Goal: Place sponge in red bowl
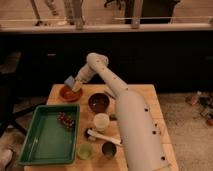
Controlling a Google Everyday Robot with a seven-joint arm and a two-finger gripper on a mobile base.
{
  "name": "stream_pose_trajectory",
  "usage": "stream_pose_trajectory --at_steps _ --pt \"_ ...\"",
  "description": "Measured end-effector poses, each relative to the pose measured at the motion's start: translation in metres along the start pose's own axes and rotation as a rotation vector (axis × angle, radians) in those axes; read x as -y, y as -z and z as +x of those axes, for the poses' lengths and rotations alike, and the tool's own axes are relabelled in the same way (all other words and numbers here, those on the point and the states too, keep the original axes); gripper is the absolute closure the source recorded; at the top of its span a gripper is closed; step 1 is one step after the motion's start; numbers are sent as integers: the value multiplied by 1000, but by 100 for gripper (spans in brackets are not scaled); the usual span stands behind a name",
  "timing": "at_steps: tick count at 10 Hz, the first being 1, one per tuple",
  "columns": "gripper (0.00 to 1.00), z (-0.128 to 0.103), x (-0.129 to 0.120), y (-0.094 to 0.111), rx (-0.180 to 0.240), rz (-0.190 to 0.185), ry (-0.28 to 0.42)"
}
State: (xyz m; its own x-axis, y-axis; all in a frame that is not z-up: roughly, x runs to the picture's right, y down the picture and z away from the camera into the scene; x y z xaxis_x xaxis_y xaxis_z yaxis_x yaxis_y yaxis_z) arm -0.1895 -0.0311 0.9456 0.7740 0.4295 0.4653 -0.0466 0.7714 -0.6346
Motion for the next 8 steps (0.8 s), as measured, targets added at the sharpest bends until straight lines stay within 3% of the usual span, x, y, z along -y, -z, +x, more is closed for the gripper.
stream_pose_trajectory --at_steps 8 --pt "97 1 0 -1 -2 -1 -1"
